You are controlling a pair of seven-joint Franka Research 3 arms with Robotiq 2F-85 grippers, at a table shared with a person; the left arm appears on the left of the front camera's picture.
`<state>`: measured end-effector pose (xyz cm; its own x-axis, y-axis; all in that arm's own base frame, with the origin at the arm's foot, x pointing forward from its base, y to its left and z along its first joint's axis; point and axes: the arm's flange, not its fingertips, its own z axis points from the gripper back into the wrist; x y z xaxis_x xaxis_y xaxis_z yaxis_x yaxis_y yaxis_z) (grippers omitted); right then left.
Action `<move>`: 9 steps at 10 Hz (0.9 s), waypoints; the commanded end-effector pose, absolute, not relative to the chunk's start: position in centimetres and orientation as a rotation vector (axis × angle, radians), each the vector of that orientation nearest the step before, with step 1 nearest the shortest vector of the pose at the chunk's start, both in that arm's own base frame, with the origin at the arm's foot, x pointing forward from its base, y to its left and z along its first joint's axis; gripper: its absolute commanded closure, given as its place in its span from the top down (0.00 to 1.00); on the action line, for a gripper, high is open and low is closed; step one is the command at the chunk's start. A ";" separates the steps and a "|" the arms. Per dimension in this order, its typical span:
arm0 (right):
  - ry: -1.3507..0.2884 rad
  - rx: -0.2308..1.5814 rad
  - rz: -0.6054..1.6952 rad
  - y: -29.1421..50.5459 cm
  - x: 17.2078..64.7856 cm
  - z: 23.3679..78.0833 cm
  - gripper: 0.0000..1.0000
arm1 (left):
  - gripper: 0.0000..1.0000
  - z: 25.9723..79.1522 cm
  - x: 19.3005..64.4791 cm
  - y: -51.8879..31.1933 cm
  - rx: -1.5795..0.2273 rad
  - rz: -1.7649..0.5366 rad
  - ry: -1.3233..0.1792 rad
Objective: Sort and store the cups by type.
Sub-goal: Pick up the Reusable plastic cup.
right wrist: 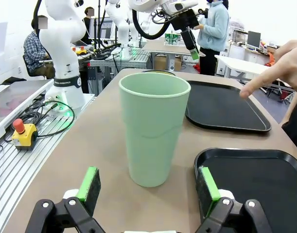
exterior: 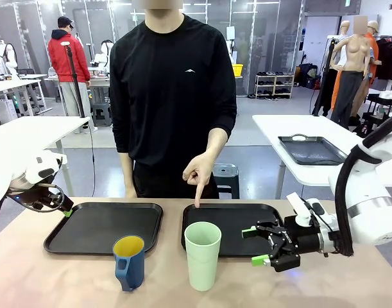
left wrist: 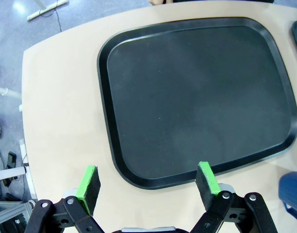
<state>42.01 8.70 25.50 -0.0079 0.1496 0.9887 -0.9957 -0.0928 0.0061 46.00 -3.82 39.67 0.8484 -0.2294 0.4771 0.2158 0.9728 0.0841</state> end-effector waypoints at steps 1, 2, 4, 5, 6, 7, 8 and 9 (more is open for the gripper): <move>-1.027 1.164 1.342 11.0 43.1 25.1 1.00 | 1.00 39.7 46.0 -3.7 0.026 -0.232 -0.507; -1.031 1.181 1.345 11.8 43.3 25.0 1.00 | 1.00 39.7 46.0 -3.7 0.026 -0.232 -0.507; -1.012 1.199 1.357 13.4 43.5 24.6 1.00 | 1.00 39.7 46.0 -3.7 0.026 -0.232 -0.507; -1.002 1.211 1.357 14.1 43.6 24.3 1.00 | 1.00 39.7 46.0 -3.7 0.026 -0.232 -0.507; -0.997 1.236 1.356 14.7 43.7 24.0 1.00 | 1.00 39.7 46.0 -3.7 0.026 -0.232 -0.507; -0.991 1.245 1.351 15.1 43.7 23.6 1.00 | 1.00 39.7 46.0 -3.7 0.026 -0.232 -0.507; -0.988 1.250 1.351 15.6 43.8 23.4 1.00 | 1.00 39.7 46.0 -3.7 0.026 -0.232 -0.507; -0.988 1.255 1.351 16.1 43.8 23.3 1.00 | 1.00 39.7 46.0 -3.7 0.026 -0.232 -0.507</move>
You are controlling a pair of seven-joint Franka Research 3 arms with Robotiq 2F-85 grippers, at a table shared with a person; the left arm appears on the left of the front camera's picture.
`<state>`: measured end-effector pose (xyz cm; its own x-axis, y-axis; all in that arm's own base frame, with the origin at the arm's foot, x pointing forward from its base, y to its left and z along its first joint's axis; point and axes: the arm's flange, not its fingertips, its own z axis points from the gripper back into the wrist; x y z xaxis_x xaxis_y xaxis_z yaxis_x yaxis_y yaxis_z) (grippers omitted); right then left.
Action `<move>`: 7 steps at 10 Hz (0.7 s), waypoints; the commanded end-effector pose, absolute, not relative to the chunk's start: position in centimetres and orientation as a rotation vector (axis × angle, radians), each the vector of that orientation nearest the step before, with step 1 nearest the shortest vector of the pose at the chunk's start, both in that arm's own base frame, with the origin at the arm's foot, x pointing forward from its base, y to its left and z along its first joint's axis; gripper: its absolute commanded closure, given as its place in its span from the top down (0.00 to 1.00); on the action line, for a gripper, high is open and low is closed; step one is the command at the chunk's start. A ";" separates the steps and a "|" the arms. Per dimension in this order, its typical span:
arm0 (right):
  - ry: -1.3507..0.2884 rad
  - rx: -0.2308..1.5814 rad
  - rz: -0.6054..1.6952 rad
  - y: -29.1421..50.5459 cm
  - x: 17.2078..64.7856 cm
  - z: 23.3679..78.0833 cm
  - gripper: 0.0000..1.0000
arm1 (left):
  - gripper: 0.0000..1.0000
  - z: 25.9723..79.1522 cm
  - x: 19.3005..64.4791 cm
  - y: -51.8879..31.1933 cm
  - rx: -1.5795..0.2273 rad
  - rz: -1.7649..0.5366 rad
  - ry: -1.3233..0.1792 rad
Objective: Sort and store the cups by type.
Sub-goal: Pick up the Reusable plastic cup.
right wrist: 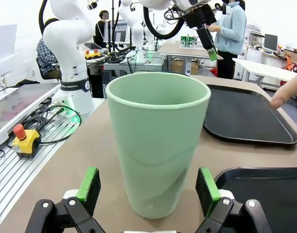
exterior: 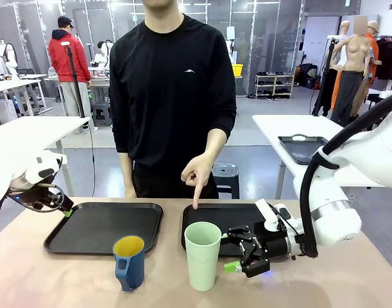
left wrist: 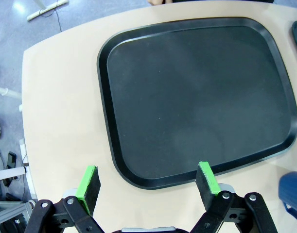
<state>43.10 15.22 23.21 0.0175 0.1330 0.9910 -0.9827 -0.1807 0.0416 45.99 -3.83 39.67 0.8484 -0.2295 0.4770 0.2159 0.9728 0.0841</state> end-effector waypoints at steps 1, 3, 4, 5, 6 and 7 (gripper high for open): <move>-0.989 1.262 1.352 16.5 43.9 23.2 1.00 | 1.00 39.7 46.0 -3.7 0.026 -0.232 -0.507; -0.989 1.276 1.350 17.5 44.0 22.7 1.00 | 1.00 39.7 46.0 -3.7 0.026 -0.232 -0.507; -0.988 1.284 1.343 17.8 44.1 22.6 1.00 | 1.00 39.7 46.0 -3.7 0.026 -0.232 -0.507; -0.980 1.293 1.347 18.4 44.0 22.4 1.00 | 1.00 39.7 46.0 -3.7 0.026 -0.232 -0.507; -0.973 1.299 1.349 18.9 44.0 22.3 1.00 | 1.00 39.7 46.0 -3.7 0.026 -0.232 -0.507; -0.975 1.311 1.349 19.4 43.9 22.3 1.00 | 1.00 39.7 46.0 -3.7 0.026 -0.232 -0.507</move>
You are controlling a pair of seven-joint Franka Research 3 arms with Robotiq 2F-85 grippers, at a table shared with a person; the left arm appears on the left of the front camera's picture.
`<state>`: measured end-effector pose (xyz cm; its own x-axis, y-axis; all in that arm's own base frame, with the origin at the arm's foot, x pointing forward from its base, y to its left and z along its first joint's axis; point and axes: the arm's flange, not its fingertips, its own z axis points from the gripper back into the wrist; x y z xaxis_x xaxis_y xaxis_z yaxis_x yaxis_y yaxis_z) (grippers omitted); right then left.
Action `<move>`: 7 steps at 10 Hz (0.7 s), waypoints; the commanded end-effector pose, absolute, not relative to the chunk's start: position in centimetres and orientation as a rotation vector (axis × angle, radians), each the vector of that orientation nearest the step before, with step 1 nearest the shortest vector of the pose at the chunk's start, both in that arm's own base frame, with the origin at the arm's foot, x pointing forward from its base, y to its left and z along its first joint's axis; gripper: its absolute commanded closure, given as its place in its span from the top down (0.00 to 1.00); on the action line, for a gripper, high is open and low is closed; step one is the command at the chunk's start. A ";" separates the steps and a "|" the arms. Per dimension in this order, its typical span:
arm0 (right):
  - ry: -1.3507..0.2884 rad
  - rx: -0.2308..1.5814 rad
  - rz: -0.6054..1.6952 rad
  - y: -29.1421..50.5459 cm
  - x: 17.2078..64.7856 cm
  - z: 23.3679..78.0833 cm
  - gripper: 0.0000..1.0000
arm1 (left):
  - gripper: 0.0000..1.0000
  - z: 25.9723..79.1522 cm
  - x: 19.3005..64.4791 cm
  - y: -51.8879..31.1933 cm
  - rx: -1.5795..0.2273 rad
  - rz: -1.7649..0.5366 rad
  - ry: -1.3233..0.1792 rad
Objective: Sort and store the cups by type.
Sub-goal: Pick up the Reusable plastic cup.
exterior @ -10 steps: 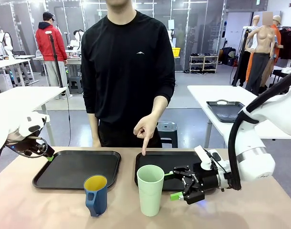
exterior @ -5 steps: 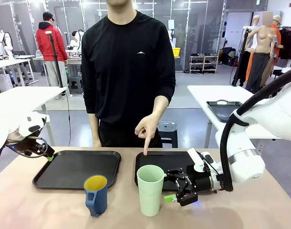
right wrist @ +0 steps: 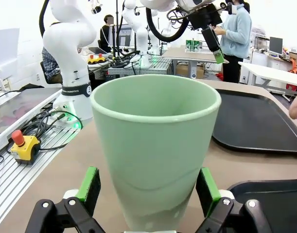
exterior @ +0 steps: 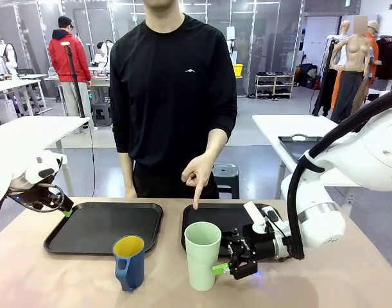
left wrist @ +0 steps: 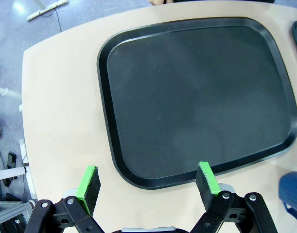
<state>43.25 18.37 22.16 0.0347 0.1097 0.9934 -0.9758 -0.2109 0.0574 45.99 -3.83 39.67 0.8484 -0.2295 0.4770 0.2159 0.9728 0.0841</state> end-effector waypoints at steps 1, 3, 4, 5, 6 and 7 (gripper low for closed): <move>-0.983 1.318 1.345 19.9 44.0 22.1 1.00 | 1.00 39.7 46.0 -3.7 0.026 -0.232 -0.507; -0.978 1.321 1.340 20.5 44.0 21.8 1.00 | 1.00 39.7 46.0 -3.7 0.026 -0.232 -0.507; -0.976 1.328 1.341 20.9 44.1 21.7 1.00 | 1.00 39.7 46.0 -3.7 0.026 -0.232 -0.507; -0.971 1.331 1.341 21.3 44.1 21.6 1.00 | 1.00 39.7 46.0 -3.7 0.026 -0.232 -0.507; -0.966 1.332 1.341 21.6 44.2 21.5 1.00 | 1.00 39.7 46.0 -3.7 0.026 -0.232 -0.507; -0.969 1.348 1.339 21.9 44.3 21.4 1.00 | 1.00 39.7 46.0 -3.7 0.026 -0.232 -0.507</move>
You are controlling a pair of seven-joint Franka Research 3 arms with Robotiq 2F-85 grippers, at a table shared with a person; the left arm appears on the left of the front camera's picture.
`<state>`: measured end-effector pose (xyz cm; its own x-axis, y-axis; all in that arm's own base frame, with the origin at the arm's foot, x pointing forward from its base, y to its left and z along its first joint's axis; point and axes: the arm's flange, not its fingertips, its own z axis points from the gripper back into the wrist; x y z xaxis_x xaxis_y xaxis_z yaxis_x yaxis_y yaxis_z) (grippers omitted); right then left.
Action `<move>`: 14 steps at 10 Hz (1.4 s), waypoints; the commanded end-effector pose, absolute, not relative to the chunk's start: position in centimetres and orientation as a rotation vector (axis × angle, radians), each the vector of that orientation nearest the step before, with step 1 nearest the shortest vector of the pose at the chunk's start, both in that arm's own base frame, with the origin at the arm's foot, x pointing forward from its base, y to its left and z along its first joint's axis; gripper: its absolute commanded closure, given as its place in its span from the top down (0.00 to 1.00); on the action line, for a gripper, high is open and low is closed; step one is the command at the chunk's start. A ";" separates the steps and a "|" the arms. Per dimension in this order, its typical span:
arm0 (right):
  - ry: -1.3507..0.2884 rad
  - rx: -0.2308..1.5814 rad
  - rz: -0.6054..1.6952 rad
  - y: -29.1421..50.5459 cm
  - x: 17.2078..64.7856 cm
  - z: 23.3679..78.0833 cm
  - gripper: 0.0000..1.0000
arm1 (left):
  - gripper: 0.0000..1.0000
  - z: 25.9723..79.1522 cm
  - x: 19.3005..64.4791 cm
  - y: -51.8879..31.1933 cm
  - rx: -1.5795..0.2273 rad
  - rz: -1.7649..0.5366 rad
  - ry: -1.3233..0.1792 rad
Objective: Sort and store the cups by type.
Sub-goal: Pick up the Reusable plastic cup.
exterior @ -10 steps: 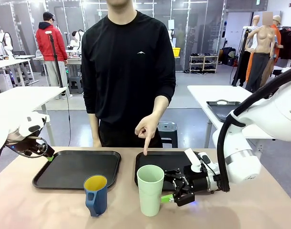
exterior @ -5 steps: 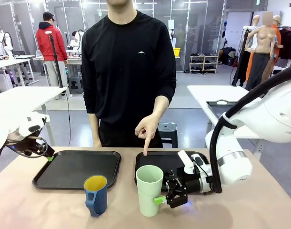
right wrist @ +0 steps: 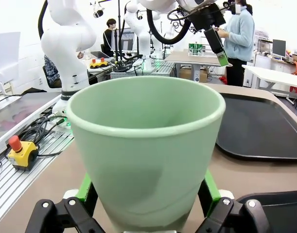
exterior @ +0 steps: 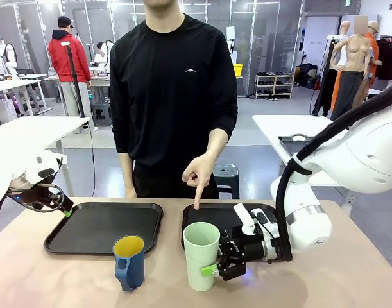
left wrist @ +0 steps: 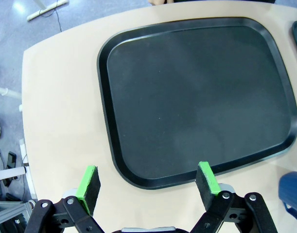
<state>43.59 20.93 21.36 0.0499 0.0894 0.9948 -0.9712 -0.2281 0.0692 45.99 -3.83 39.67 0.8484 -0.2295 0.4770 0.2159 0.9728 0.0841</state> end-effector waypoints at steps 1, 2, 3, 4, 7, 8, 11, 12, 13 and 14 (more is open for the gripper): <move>-0.968 1.352 1.338 22.2 44.3 21.3 1.00 | 1.00 39.7 46.0 -3.7 0.026 -0.232 -0.507; -0.963 1.368 1.350 22.3 44.4 21.3 1.00 | 1.00 39.7 46.0 -3.7 0.026 -0.232 -0.507; -0.944 1.370 1.345 22.1 44.2 21.2 0.86 | 1.00 39.7 46.0 -3.7 0.026 -0.232 -0.507; -0.961 1.381 1.332 22.0 44.2 21.2 0.86 | 1.00 39.7 46.0 -3.7 0.026 -0.232 -0.507; -0.960 1.358 1.350 22.1 44.1 21.3 0.57 | 1.00 39.7 46.0 -3.7 0.026 -0.232 -0.507; -0.964 1.372 1.347 22.1 44.0 21.4 0.65 | 1.00 39.7 46.0 -3.7 0.026 -0.232 -0.507; -0.998 1.378 1.312 22.3 43.0 23.4 0.48 | 1.00 39.7 46.0 -3.7 0.026 -0.232 -0.507; -1.020 1.373 1.297 22.3 42.4 24.6 0.48 | 1.00 39.7 46.0 -3.7 0.026 -0.232 -0.507; -1.027 1.361 1.310 22.2 41.7 25.8 0.48 | 1.00 39.7 46.0 -3.7 0.026 -0.232 -0.507; -1.032 1.354 1.317 22.3 41.0 26.9 0.48 | 1.00 39.7 46.0 -3.7 0.026 -0.232 -0.507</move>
